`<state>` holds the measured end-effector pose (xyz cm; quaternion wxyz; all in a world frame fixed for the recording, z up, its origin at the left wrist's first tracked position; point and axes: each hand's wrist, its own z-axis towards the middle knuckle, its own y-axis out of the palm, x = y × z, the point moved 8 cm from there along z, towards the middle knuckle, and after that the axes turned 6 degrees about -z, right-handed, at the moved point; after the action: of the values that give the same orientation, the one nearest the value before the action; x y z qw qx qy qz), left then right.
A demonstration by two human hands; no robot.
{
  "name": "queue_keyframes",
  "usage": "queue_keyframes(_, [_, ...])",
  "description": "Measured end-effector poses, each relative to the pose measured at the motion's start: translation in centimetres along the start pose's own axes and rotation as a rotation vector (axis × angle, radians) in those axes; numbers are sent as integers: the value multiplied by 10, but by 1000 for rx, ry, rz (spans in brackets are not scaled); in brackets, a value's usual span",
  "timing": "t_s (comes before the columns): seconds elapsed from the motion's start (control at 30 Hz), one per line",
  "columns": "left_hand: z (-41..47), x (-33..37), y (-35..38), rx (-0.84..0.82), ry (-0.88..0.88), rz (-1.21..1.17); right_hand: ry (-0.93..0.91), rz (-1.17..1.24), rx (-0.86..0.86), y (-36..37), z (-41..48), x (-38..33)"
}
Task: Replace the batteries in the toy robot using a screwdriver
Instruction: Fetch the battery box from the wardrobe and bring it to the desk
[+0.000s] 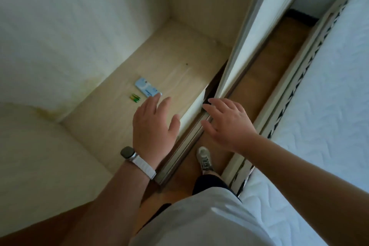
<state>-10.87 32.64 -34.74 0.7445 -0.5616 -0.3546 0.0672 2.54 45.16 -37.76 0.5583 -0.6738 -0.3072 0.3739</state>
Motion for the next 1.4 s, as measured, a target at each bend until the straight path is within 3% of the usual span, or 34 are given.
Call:
queue_keyframes(0.27, [63, -29, 27, -54, -178, 136, -247, -23, -120, -1, 111, 26])
queue_keyframes(0.43, [71, -63, 22, -14, -290, 156, -419, -7, -114, 9, 159, -9])
queue_keyframes(0.67, [72, -142, 48, -28, -452, 154, -493, 25, -130, 63, 207, -54])
queue_keyframes(0.83, [84, -208, 83, -31, -574, 137, -487, -6, -184, 120, 247, -73])
queue_keyframes(1.17, [115, -323, 189, -81, -621, 50, -408, -51, -199, 244, 322, -95])
queue_keyframes(1.4, [135, -371, 222, -27, -694, 109, -187, 63, -208, 300, 359, -106])
